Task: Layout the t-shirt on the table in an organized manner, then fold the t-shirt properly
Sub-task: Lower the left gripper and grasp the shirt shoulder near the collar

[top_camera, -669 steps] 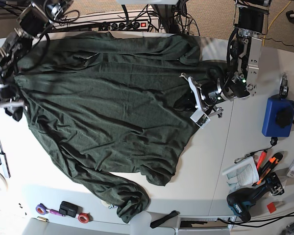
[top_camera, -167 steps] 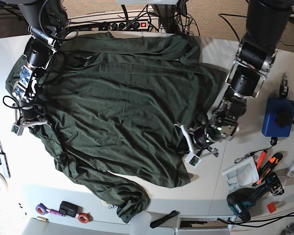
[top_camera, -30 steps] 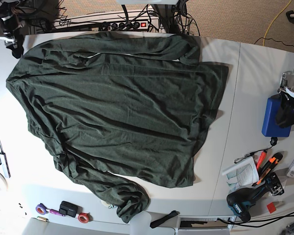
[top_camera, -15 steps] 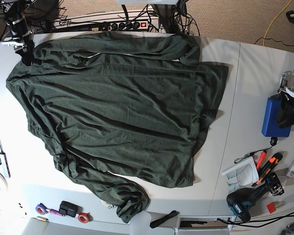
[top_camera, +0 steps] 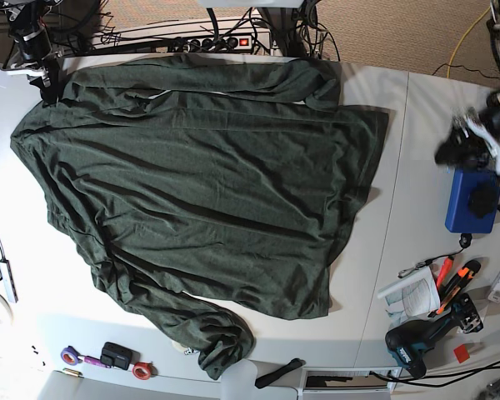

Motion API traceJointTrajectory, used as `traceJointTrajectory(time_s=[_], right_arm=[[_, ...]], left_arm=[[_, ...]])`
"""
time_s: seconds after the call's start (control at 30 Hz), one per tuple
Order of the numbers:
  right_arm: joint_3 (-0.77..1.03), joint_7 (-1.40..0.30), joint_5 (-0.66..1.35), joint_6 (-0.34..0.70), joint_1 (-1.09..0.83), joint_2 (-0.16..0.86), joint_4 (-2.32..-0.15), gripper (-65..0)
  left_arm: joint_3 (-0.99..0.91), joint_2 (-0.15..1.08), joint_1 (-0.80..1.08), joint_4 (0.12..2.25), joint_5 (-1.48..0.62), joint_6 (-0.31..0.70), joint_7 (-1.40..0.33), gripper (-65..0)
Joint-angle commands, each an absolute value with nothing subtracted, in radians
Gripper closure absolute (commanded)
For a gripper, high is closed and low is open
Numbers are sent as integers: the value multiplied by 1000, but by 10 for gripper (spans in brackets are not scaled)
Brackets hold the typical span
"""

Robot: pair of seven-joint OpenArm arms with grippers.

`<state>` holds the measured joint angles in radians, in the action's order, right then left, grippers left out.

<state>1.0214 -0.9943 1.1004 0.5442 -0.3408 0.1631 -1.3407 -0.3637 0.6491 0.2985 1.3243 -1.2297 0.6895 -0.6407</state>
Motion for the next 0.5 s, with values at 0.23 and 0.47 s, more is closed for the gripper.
traceJointTrajectory(time_s=[0.23,0.47], right_arm=[[1022,-1021,1072,544,-349,171,-1346,0],[1022,-1021,1073,545,-349,171,-1346,0]], left_arm=[[-374,575,465,1506,-1354,698,-720,-265],[-373,529,569,1717,-1292,698,-741,-265]])
